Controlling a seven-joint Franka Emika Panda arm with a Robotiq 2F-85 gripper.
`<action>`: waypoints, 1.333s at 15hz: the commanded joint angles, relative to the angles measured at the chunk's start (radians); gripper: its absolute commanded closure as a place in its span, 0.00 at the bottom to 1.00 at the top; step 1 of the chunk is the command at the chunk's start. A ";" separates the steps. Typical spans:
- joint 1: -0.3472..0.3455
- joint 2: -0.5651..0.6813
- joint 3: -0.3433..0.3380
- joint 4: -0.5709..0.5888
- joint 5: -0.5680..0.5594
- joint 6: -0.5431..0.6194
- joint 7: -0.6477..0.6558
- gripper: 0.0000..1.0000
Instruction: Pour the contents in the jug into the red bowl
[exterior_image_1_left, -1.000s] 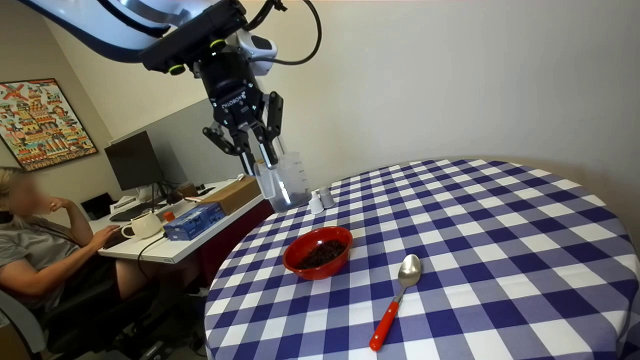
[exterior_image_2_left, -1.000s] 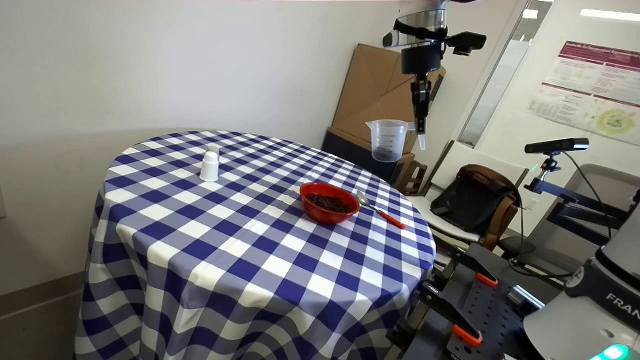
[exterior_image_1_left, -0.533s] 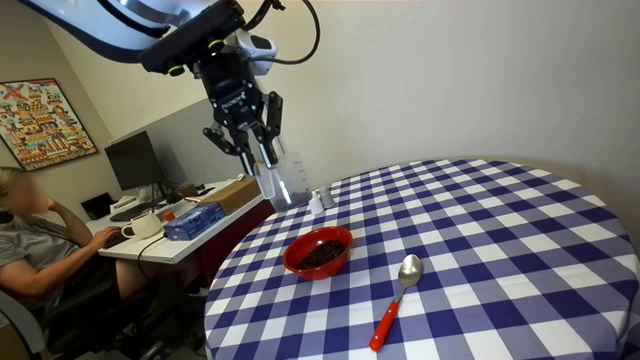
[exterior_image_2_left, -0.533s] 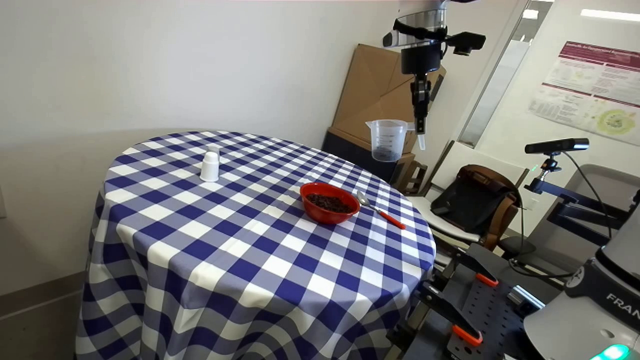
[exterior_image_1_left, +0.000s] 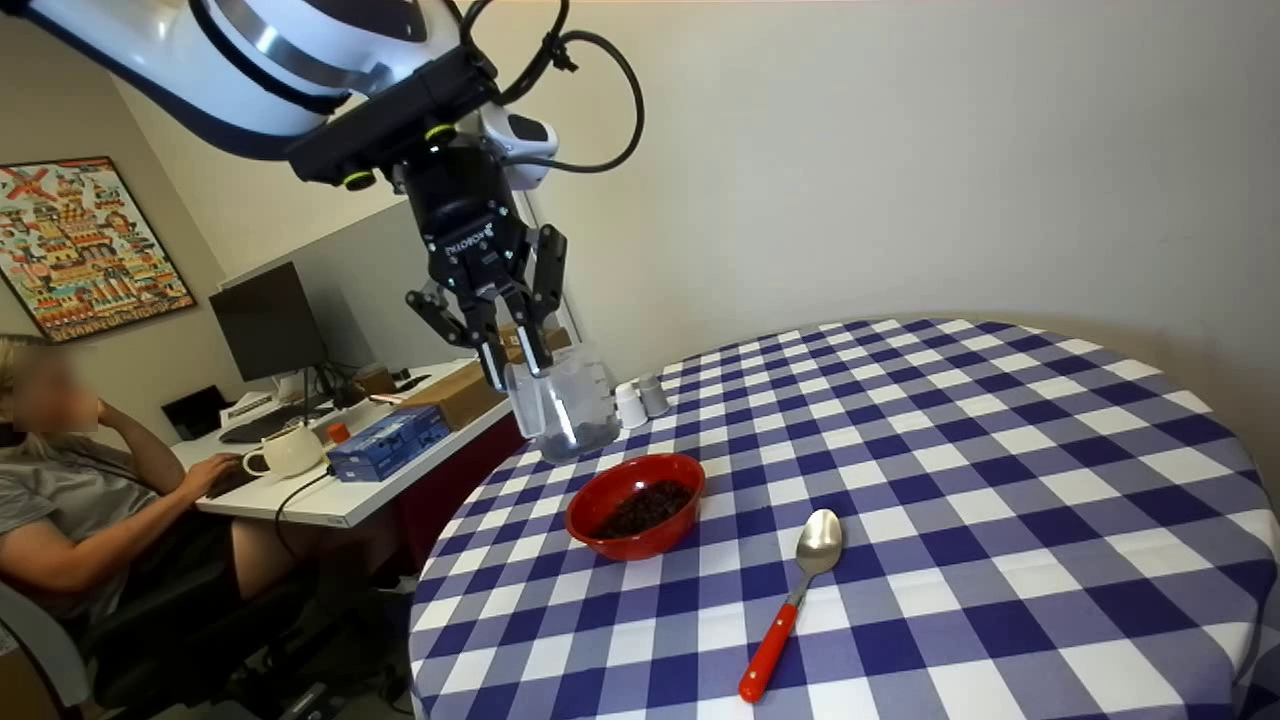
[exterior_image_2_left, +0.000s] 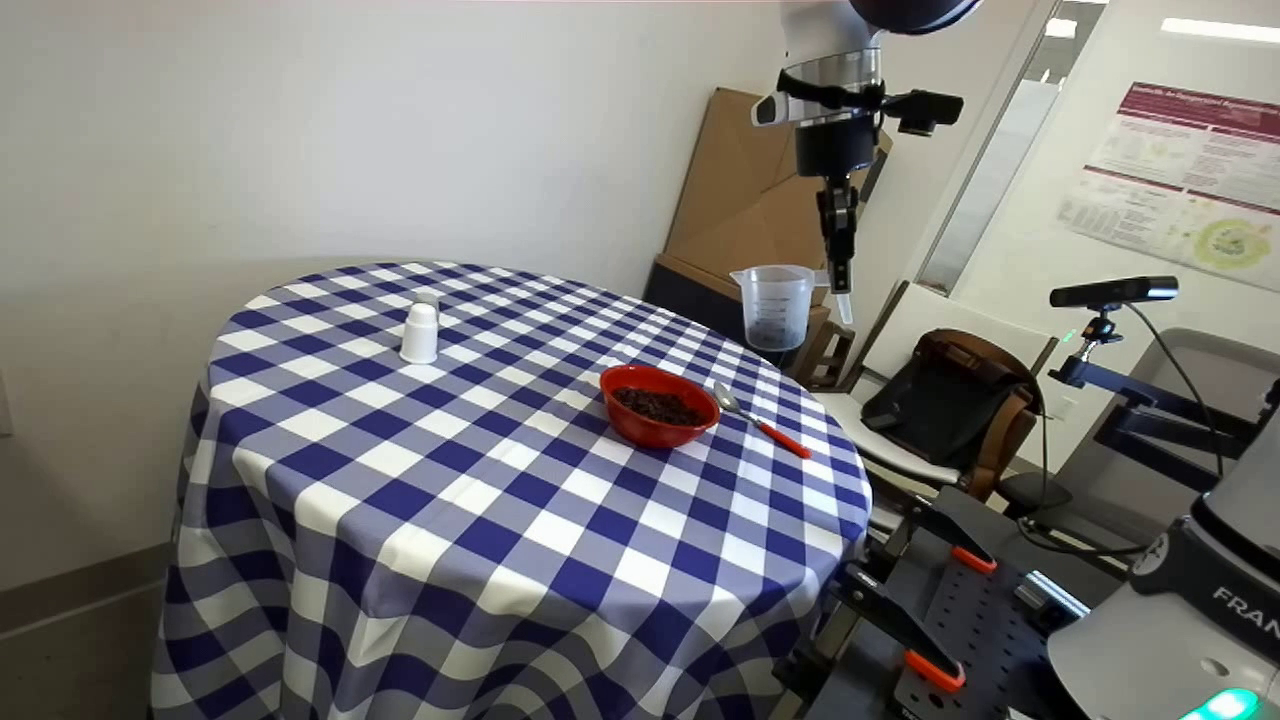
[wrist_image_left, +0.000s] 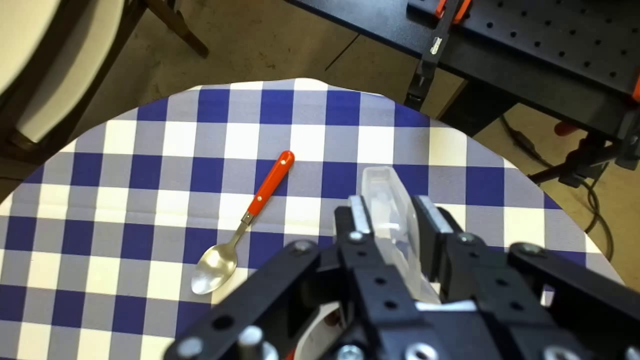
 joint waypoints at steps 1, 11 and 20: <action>0.001 0.082 0.005 0.042 -0.055 0.028 0.019 0.93; 0.069 0.336 0.061 0.197 -0.331 0.023 -0.016 0.93; 0.140 0.437 0.102 0.258 -0.701 -0.029 -0.045 0.93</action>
